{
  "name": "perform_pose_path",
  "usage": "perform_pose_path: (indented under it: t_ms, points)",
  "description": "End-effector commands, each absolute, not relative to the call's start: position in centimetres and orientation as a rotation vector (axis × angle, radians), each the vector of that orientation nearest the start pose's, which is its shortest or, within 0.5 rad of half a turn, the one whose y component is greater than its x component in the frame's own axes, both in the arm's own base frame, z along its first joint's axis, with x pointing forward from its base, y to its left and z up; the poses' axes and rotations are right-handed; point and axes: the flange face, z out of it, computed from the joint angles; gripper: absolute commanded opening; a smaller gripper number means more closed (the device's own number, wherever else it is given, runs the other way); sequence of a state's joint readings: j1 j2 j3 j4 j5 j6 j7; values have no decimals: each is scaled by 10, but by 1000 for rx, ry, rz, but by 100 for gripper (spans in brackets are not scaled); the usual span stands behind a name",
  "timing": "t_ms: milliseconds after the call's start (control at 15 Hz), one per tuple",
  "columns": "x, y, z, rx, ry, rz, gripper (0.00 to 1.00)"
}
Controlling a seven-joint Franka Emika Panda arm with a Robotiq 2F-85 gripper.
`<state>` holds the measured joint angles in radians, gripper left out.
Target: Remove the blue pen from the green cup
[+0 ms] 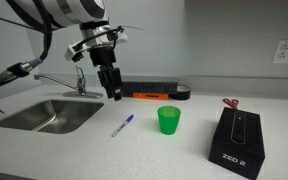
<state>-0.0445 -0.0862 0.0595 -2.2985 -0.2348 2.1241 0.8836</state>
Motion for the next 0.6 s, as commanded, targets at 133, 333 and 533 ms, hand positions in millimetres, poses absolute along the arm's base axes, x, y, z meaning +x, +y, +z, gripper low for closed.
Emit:
perform_pose_path:
  t_ms: [133,333,533]
  points:
    - [499,-13,387,-3104,1262,-69,100]
    - [495,-13,385,-3113,1241,-31,100]
    - [495,-13,384,-3114,1242,-28,100]
